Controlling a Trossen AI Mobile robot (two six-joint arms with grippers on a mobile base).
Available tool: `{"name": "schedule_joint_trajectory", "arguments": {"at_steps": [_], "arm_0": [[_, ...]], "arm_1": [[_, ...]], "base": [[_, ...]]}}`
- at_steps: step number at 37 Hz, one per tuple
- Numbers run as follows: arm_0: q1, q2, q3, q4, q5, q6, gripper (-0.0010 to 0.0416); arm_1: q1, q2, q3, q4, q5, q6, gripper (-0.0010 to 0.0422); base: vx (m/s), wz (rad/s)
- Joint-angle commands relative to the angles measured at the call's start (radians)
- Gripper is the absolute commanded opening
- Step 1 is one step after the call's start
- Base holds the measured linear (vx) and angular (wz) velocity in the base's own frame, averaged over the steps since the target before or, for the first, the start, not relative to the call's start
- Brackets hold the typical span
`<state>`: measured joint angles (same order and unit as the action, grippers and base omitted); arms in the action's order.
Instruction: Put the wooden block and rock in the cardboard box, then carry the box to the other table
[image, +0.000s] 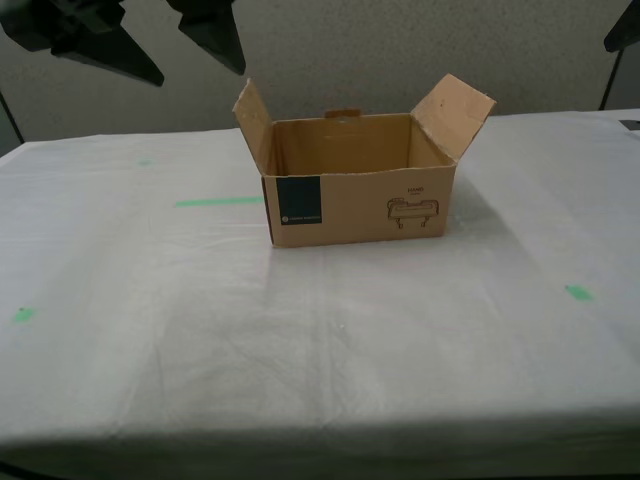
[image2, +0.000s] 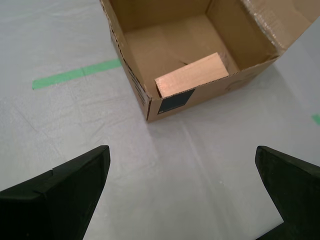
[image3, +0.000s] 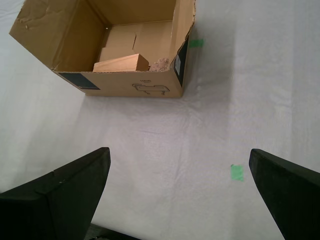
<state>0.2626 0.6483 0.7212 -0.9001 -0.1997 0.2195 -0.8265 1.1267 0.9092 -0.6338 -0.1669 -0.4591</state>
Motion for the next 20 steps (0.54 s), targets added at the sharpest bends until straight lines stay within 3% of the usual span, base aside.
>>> {"name": "schedule_joint_trajectory", "arguments": {"at_steps": [1,20], "arm_0": [[0.001,0.000,0.000,0.002,0.004,0.000,0.0388],[0.001,0.000,0.000,0.002,0.004,0.000,0.0388]], "arm_1": [[0.000,-0.038,0.001,0.000,0.000,-0.002,0.0398],[0.000,-0.080,0.001,0.000,-0.001,-0.003,0.0398]], "base": [[0.000,0.000],[0.000,0.000]]}}
